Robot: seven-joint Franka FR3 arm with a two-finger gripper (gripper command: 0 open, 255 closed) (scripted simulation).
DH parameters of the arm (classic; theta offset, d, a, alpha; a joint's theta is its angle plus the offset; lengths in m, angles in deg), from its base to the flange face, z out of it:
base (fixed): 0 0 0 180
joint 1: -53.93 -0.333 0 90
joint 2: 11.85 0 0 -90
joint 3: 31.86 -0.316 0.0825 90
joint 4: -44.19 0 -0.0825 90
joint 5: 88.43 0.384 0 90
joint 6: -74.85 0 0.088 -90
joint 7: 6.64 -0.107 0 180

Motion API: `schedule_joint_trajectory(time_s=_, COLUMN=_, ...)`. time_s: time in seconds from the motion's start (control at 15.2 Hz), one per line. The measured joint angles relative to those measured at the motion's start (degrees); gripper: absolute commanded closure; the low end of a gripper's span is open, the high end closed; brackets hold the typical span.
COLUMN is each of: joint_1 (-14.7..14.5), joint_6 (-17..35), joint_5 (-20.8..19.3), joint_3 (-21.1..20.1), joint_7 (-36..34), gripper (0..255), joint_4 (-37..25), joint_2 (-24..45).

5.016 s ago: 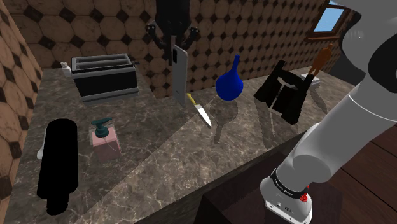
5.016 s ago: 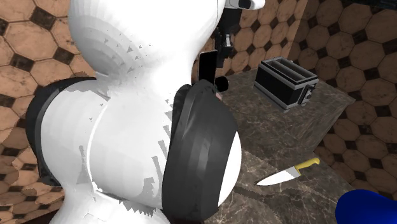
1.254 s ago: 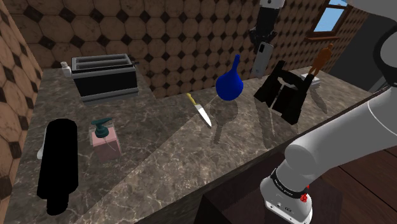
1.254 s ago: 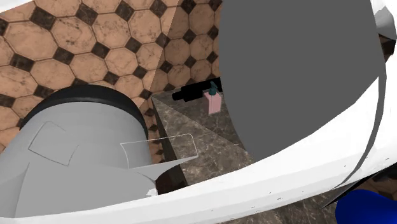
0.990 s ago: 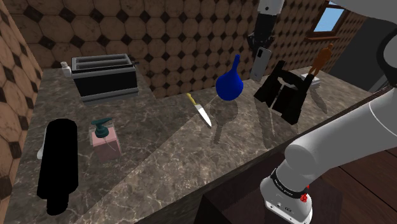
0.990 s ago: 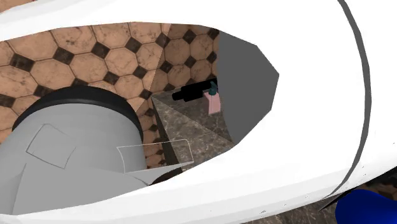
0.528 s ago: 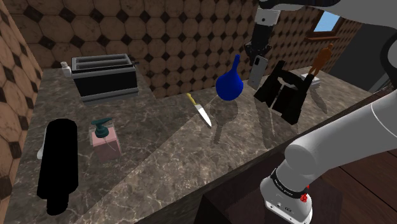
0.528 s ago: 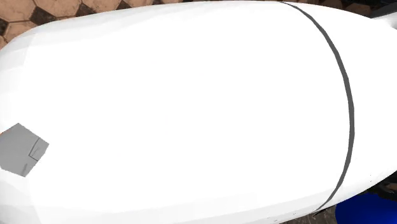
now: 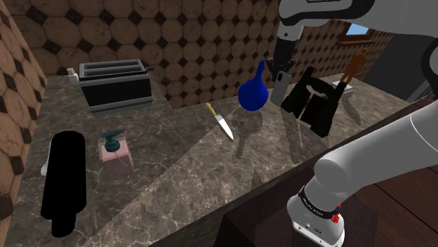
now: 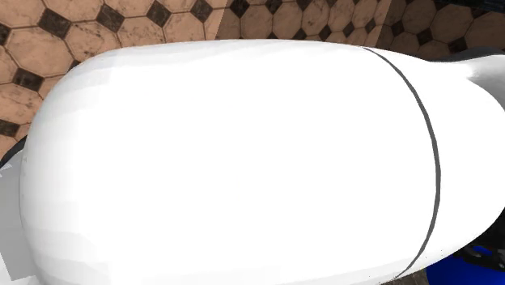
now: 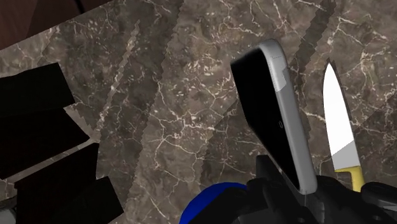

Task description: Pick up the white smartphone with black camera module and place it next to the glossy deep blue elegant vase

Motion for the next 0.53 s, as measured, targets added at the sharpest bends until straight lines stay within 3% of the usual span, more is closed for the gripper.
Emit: schedule_joint_trajectory(time_s=0.53, joint_1=0.06, joint_6=6.13, joint_5=-0.05, joint_3=0.14, joint_7=0.03, gripper=255, joint_4=5.79, joint_2=0.34)
